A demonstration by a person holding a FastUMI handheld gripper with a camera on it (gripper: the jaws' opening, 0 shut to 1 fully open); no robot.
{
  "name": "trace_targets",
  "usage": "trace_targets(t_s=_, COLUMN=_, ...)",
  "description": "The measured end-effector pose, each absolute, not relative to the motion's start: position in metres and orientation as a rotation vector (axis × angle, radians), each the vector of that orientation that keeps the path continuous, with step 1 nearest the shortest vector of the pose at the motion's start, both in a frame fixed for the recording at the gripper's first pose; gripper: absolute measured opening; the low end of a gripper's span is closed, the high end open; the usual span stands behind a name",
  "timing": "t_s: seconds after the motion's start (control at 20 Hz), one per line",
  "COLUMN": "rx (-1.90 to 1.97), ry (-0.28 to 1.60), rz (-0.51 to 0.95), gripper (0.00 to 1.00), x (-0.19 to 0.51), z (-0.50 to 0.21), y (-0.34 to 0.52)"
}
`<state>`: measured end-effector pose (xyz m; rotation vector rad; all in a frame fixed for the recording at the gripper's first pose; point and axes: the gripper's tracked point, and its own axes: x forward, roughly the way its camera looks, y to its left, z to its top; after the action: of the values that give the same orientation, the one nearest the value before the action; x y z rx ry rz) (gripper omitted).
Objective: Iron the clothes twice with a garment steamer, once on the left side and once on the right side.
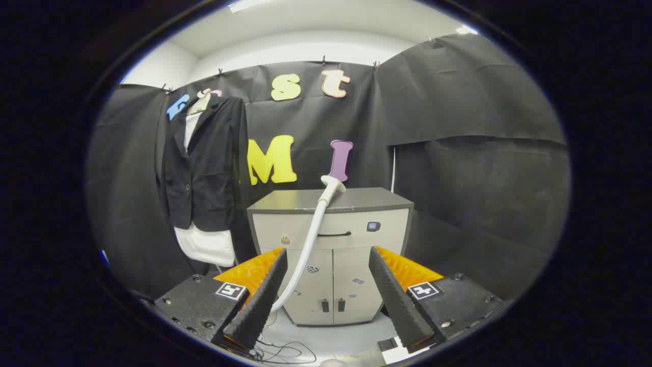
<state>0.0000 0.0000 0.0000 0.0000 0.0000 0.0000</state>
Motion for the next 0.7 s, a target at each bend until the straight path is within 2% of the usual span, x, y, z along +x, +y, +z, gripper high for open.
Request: trace_targets(t_s=0.7, rx=-0.002, ry=0.002, rz=-0.015, gripper=1.00, x=0.005, z=-0.005, y=0.015)
